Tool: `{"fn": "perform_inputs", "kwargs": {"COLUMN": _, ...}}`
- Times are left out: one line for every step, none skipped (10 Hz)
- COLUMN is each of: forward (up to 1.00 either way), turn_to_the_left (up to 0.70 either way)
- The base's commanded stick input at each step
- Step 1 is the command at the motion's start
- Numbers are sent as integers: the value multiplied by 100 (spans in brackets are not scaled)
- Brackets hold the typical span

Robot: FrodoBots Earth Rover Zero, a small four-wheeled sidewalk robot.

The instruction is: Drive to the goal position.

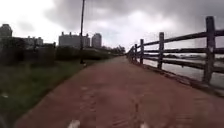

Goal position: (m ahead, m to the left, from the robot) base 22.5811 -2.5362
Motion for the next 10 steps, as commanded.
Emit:
{"fn": "perform_inputs", "kwargs": {"forward": 70, "turn_to_the_left": 0}}
{"fn": "perform_inputs", "kwargs": {"forward": 70, "turn_to_the_left": 0}}
{"fn": "perform_inputs", "kwargs": {"forward": 70, "turn_to_the_left": 0}}
{"fn": "perform_inputs", "kwargs": {"forward": 70, "turn_to_the_left": 0}}
{"fn": "perform_inputs", "kwargs": {"forward": 70, "turn_to_the_left": 10}}
{"fn": "perform_inputs", "kwargs": {"forward": 70, "turn_to_the_left": 27}}
{"fn": "perform_inputs", "kwargs": {"forward": 70, "turn_to_the_left": 26}}
{"fn": "perform_inputs", "kwargs": {"forward": 70, "turn_to_the_left": 7}}
{"fn": "perform_inputs", "kwargs": {"forward": 70, "turn_to_the_left": 0}}
{"fn": "perform_inputs", "kwargs": {"forward": 70, "turn_to_the_left": 0}}
